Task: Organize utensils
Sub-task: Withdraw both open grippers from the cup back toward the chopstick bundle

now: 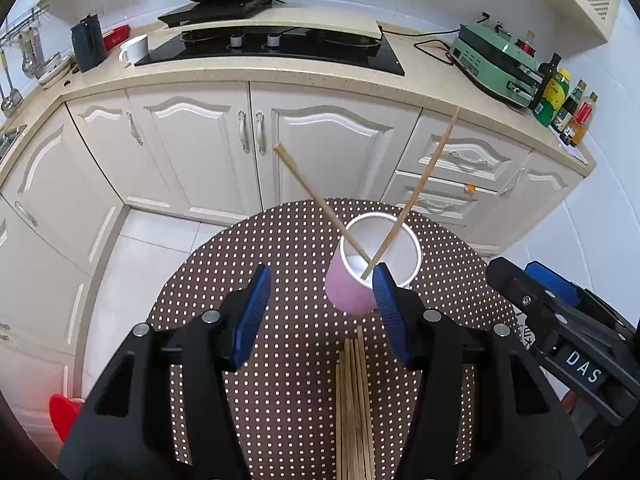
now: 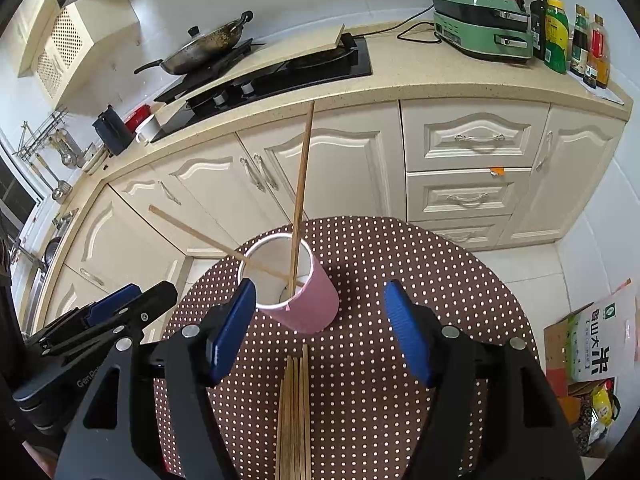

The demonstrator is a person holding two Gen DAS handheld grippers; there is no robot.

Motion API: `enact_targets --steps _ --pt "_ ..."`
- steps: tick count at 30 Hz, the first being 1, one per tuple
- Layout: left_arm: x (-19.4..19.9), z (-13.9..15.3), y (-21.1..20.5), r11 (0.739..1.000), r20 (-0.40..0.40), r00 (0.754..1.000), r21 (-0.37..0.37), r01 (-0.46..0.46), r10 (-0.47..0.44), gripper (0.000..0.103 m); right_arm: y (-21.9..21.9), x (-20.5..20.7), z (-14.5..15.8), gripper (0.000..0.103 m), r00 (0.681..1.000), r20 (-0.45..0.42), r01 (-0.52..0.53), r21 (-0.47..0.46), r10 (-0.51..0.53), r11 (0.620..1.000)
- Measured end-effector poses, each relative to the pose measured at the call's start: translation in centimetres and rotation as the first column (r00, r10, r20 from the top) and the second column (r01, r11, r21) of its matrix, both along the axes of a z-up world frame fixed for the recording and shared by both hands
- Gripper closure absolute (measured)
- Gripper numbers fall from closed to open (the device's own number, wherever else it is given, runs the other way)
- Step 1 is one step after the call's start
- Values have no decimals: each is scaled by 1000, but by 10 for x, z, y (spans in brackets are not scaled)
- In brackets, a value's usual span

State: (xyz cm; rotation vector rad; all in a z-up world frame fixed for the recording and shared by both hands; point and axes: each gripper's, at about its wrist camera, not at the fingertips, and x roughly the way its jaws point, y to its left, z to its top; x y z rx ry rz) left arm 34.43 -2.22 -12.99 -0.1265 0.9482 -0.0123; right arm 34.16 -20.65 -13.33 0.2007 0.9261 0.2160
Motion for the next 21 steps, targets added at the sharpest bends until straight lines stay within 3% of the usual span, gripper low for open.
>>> enact_targets --steps 21 --pt "-37 -67 13 1000 -174 985 11 -3 5 49 23 -30 -70 38 980 -194 -60 -81 43 995"
